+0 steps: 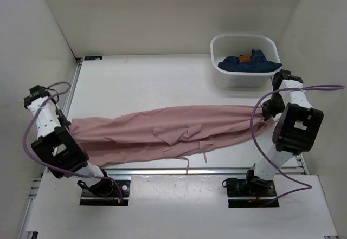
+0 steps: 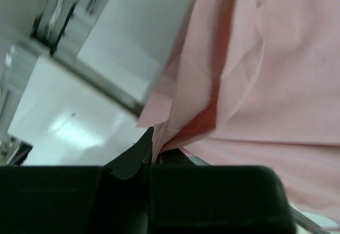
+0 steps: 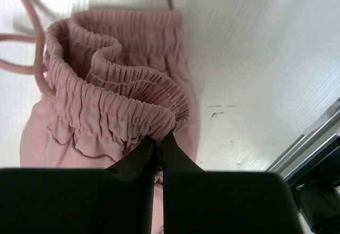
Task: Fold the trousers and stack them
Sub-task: Fold the trousers
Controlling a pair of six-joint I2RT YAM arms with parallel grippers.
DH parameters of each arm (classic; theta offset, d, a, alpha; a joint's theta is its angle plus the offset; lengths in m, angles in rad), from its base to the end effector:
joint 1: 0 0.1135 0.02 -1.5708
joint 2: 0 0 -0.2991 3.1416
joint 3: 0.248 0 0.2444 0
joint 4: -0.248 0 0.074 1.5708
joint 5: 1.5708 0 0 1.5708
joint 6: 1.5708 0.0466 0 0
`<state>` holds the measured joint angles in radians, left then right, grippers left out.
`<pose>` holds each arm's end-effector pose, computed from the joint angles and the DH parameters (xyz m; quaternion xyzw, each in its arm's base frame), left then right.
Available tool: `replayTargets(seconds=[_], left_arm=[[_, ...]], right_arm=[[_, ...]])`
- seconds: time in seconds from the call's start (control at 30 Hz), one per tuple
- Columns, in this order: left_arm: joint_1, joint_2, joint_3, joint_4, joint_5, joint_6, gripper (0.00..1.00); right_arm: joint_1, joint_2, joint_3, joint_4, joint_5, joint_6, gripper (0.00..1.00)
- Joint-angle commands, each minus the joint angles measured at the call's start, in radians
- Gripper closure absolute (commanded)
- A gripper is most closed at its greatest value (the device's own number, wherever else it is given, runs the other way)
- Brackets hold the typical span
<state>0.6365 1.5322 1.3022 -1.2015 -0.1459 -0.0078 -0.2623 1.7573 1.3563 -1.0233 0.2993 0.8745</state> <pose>0.2127 0.1656 0.2978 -0.3198 0.9421 0.0906 0.0435 0.3193 -0.1000 0.2529 0.5400 0.8252 -0.1200 0.1138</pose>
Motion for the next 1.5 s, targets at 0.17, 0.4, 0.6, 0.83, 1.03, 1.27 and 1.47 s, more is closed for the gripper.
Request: replayTargets(seconds=[0.17, 0.4, 0.6, 0.83, 1.03, 1.27, 1.47], left_arm=[[0.066, -0.190, -0.374, 0.078, -0.253, 0.008, 0.86], [0.075, -0.172, -0.413, 0.148, -0.279, 0.008, 0.86], [0.084, -0.161, -0.371, 0.043, -0.234, 0.008, 0.34], [0.084, -0.201, -0.407, 0.126, -0.313, 0.008, 0.16], [-0.032, -0.159, -0.086, 0.050, -0.124, 0.008, 0.16], [-0.401, -0.141, -0.365, 0.086, -0.060, 0.008, 0.18], [-0.592, -0.054, -0.587, 0.322, -0.234, 0.008, 0.19]], right_arm=[[-0.087, 0.027, -0.006, 0.025, 0.144, -0.072, 1.00], [-0.097, 0.091, 0.052, -0.006, 0.175, -0.124, 1.00], [-0.088, 0.080, 0.052, -0.009, 0.149, -0.193, 0.68], [0.053, 0.005, 0.000, -0.031, 0.277, -0.186, 0.20], [0.244, -0.099, 0.000, -0.102, 0.422, -0.117, 0.19], [0.535, -0.166, -0.029, -0.182, 0.468, 0.062, 0.31], [0.551, -0.118, -0.203, -0.016, 0.219, 0.075, 0.66]])
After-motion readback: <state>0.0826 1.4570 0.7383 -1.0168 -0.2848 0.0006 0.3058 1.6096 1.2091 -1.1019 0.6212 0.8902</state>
